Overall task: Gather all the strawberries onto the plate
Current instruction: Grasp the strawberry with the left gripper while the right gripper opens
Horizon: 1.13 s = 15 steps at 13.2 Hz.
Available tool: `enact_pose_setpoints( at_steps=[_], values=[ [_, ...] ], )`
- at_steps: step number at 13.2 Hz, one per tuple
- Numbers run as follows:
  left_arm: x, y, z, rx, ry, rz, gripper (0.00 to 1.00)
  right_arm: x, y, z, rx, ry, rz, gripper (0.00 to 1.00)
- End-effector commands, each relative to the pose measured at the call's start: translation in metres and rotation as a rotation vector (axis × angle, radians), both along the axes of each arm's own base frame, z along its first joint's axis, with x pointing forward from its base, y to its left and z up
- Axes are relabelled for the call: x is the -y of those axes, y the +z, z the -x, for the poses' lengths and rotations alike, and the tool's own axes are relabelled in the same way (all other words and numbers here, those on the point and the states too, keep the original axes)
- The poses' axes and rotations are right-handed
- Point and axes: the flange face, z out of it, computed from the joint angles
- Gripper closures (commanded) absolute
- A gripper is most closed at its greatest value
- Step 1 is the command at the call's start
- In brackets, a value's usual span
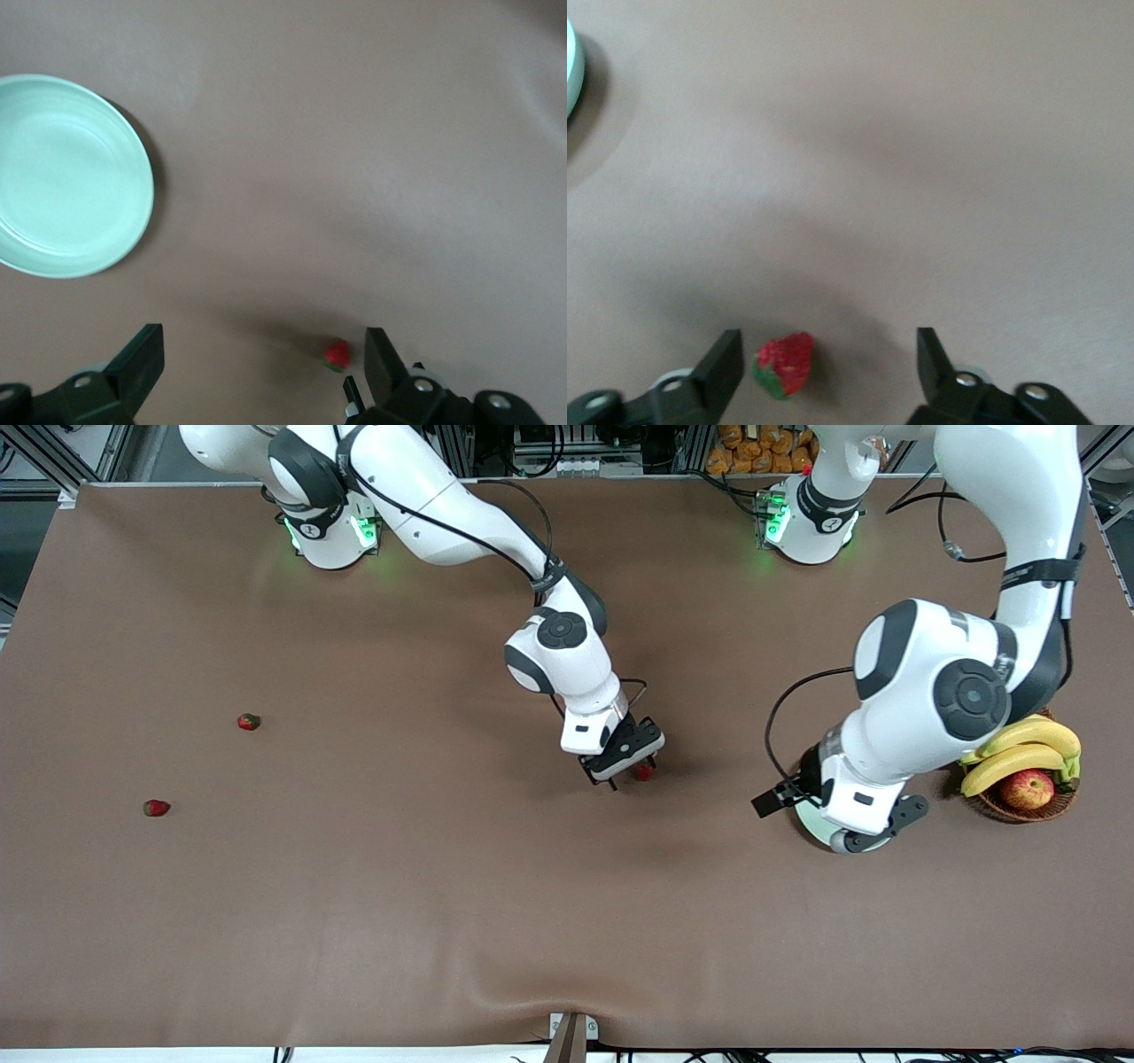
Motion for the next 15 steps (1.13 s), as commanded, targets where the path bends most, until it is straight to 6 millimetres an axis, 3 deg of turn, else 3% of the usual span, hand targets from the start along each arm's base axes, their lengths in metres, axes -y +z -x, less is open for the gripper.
enact_pose_setpoints(
  at_steps=[1,4,5,8,12,15],
  values=[
    [0.04,-0.019,0.007,-0.016,0.148,0.014,0.0,0.024,0.031,-0.012,-0.007,-0.03,0.02,0.0],
    [0.064,-0.066,0.031,-0.008,0.24,0.016,0.0,0.054,0.064,-0.021,-0.039,-0.069,0.054,0.0],
    [0.068,-0.08,0.039,-0.005,0.228,0.013,0.0,0.074,0.087,-0.028,-0.055,-0.085,0.08,0.0],
    [0.114,-0.111,0.064,-0.027,0.169,0.008,0.0,0.137,0.144,-0.049,-0.127,-0.09,0.189,0.0],
    [0.164,-0.149,0.098,0.004,-0.049,-0.112,0.0,0.224,0.192,-0.079,-0.202,-0.105,0.281,0.0],
    [0.176,-0.189,0.107,0.027,-0.34,-0.209,0.0,0.298,0.207,-0.096,-0.313,-0.203,0.332,0.0]
  ],
)
